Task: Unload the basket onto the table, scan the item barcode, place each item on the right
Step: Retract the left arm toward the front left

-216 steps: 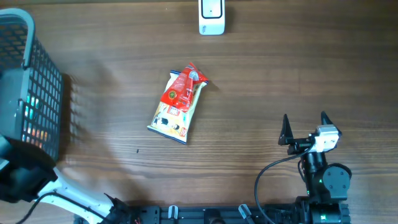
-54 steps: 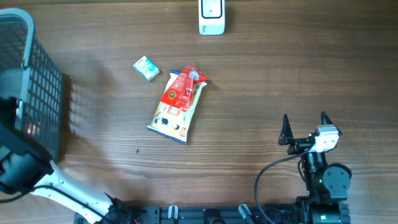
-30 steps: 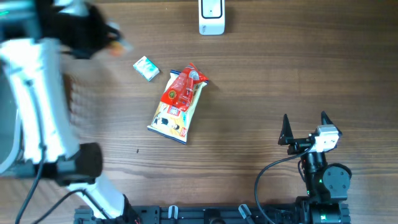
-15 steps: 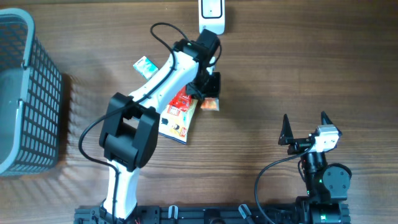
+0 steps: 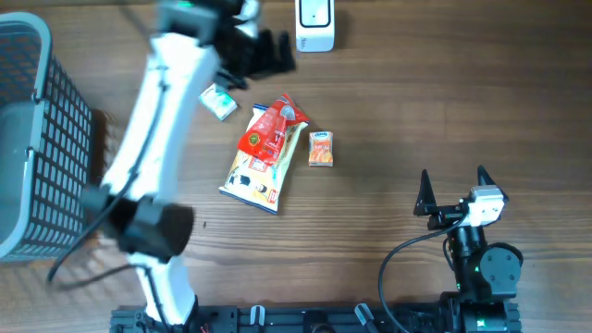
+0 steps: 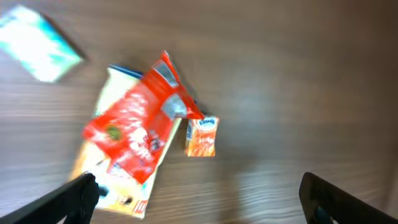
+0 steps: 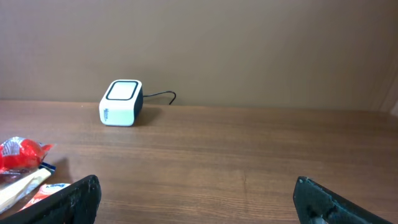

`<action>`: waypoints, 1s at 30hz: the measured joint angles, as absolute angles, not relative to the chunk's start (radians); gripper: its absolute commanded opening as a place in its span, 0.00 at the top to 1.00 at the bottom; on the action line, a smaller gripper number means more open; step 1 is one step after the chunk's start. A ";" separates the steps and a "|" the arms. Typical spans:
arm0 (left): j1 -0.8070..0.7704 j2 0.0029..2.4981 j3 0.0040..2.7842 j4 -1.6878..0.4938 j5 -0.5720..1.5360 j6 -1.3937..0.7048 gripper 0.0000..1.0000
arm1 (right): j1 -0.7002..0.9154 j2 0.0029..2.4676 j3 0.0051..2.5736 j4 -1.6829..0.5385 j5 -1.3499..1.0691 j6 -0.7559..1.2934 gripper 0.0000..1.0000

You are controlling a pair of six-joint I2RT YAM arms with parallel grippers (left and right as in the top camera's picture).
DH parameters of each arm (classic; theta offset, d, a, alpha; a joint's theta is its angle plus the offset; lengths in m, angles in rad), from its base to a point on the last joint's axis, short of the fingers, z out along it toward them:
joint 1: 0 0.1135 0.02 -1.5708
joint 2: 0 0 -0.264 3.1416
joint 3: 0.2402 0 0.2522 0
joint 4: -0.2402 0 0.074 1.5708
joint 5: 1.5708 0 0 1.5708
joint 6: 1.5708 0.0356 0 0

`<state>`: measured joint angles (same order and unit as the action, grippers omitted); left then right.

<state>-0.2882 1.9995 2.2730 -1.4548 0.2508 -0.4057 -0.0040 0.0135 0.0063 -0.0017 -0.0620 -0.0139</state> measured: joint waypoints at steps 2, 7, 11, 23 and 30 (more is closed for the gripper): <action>-0.210 1.873 2.313 -1.514 0.244 -0.406 0.00 | -0.004 0.014 0.006 -0.002 -0.062 -0.014 0.00; -0.091 1.653 2.331 -1.684 0.201 -0.401 0.00 | -0.004 0.014 0.006 -0.002 -0.062 -0.014 0.00; -0.084 1.560 2.313 -1.684 0.181 -0.390 0.00 | -0.004 0.014 0.006 -0.002 -0.062 -0.014 0.00; -0.084 0.980 1.736 -1.596 0.172 -0.434 0.00 | -0.004 0.014 0.006 -0.002 -0.062 -0.014 0.00; -0.084 0.737 1.420 -1.529 0.172 -0.490 0.00 | -0.004 0.014 0.006 -0.001 -0.062 -0.014 0.00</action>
<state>-0.0837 0.7368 1.4197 -1.5291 0.1722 -0.4896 -0.0040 0.0135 0.0063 -0.0013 -0.0620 -0.0139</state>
